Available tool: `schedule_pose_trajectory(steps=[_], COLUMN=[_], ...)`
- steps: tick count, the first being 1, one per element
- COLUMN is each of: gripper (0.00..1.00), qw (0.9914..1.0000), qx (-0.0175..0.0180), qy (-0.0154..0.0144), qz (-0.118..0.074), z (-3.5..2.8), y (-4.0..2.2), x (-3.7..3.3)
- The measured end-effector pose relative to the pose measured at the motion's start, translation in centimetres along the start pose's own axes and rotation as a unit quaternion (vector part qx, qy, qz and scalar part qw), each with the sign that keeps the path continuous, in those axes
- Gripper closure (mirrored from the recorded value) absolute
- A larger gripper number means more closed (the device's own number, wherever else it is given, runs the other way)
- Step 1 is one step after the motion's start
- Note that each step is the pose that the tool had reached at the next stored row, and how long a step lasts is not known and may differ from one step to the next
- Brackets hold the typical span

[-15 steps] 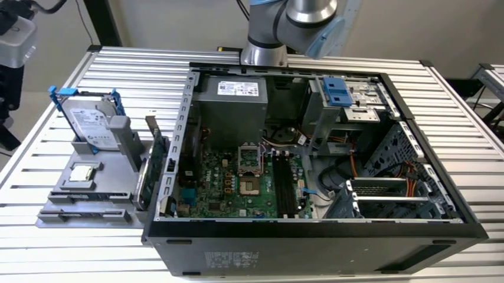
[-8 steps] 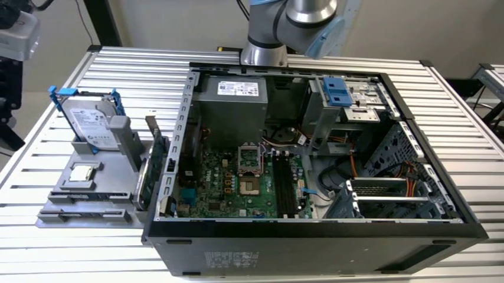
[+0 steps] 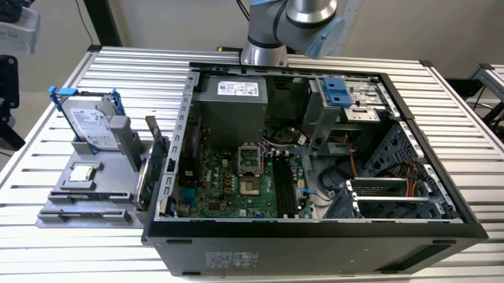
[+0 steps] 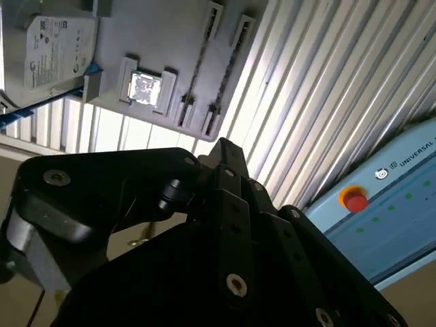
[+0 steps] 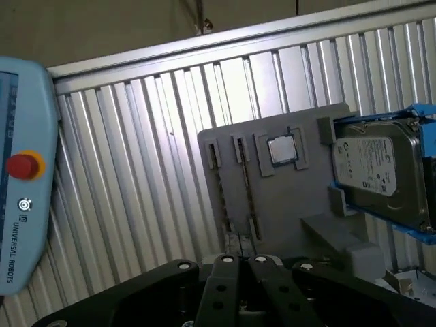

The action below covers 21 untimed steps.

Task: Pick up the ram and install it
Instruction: 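Pick up the ram and move it above insertion slot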

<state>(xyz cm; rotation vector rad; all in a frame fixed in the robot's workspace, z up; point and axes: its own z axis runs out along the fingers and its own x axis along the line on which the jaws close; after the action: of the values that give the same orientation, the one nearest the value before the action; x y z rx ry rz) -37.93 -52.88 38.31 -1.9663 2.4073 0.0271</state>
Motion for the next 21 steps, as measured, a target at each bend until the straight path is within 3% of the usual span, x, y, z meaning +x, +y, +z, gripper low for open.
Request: schedule_pose_trajectory(steps=[3, 6, 12, 19, 21], gripper=[1.0, 1.0, 1.0, 1.0, 1.0], qw=[0.99966, 0.99874, 0.99522, 0.99063, 0.9902], qx=[-0.0009, -0.0018, -0.0033, -0.0042, -0.0044], qy=[-0.0002, -0.0004, -0.0008, -0.0015, -0.0016], qz=[-0.026, -0.05, -0.098, -0.136, -0.14], z=[0.04, 0.07, 0.14, 0.17, 0.16], y=[0.0, 0.0, -0.01, -0.08, -0.08], x=[0.0, 0.0, 0.01, -0.01, 0.0])
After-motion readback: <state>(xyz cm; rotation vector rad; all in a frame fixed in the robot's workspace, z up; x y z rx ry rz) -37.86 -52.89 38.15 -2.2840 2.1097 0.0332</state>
